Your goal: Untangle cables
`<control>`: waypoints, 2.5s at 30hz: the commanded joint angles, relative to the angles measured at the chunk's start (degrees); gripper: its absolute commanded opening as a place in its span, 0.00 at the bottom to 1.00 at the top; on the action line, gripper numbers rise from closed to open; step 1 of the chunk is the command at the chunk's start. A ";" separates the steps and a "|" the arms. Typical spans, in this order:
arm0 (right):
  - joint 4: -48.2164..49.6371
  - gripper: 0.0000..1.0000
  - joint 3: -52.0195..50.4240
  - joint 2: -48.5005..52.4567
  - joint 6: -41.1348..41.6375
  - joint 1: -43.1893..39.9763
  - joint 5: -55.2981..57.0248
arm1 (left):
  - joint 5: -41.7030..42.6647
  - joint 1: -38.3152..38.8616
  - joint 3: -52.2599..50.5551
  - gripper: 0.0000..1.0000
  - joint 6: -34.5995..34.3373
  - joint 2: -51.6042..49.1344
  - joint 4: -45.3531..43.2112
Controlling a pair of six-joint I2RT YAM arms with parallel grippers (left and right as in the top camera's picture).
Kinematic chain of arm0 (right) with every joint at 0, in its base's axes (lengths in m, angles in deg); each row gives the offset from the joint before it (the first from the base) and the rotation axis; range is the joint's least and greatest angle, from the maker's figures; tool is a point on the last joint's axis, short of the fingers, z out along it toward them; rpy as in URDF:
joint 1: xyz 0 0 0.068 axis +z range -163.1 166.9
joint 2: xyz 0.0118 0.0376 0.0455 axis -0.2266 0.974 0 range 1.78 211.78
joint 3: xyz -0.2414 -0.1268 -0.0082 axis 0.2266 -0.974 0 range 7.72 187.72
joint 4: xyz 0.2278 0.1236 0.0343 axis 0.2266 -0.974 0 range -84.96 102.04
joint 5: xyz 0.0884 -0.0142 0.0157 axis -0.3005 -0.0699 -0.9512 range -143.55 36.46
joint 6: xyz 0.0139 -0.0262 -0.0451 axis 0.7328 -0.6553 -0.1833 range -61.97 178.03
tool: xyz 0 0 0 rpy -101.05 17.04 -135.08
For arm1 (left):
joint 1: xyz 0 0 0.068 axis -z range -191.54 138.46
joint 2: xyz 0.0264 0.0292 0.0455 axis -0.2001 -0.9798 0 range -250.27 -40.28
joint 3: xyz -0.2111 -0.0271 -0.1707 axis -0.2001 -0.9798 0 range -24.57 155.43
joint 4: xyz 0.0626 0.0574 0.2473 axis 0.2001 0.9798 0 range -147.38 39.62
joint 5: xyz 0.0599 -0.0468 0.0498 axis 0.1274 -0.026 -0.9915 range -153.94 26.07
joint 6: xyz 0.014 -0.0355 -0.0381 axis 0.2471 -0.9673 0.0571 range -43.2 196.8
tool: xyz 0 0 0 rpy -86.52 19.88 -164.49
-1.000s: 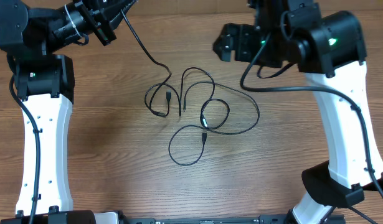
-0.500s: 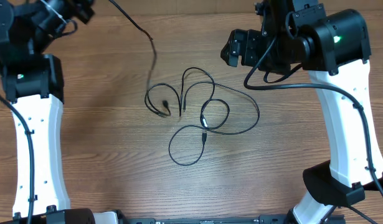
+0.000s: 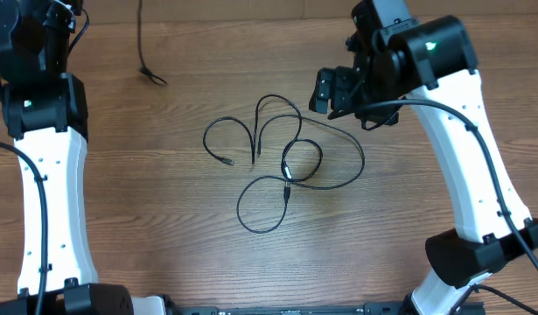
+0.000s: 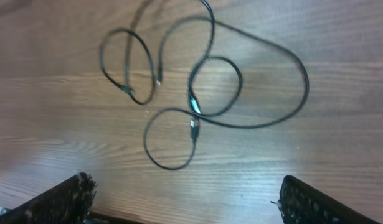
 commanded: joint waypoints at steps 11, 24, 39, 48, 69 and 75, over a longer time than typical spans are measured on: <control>4.72 0.94 -12.61 -0.94 -2.80 0.20 -0.02 | -25.99 -0.76 1.40 0.04 50.88 -12.02 36.20; 5.57 0.95 -13.73 -0.92 -3.02 0.20 -0.02 | -24.68 -0.76 1.40 0.22 51.80 -17.79 53.20; 5.79 0.98 -13.73 -0.92 -3.41 0.44 -0.02 | -13.94 -0.68 1.33 1.00 51.78 -18.36 70.79; 5.14 0.98 -13.73 -0.92 -4.92 1.44 -0.02 | -16.68 -1.70 1.18 1.00 49.09 -25.90 68.04; 6.29 1.00 -13.73 -0.92 -4.92 1.44 -0.02 | 1.99 -22.62 2.62 1.00 36.24 -31.80 55.01; 6.12 1.00 -13.73 -0.92 -4.90 1.44 -0.02 | -2.60 -23.56 2.62 1.00 30.93 -32.06 50.86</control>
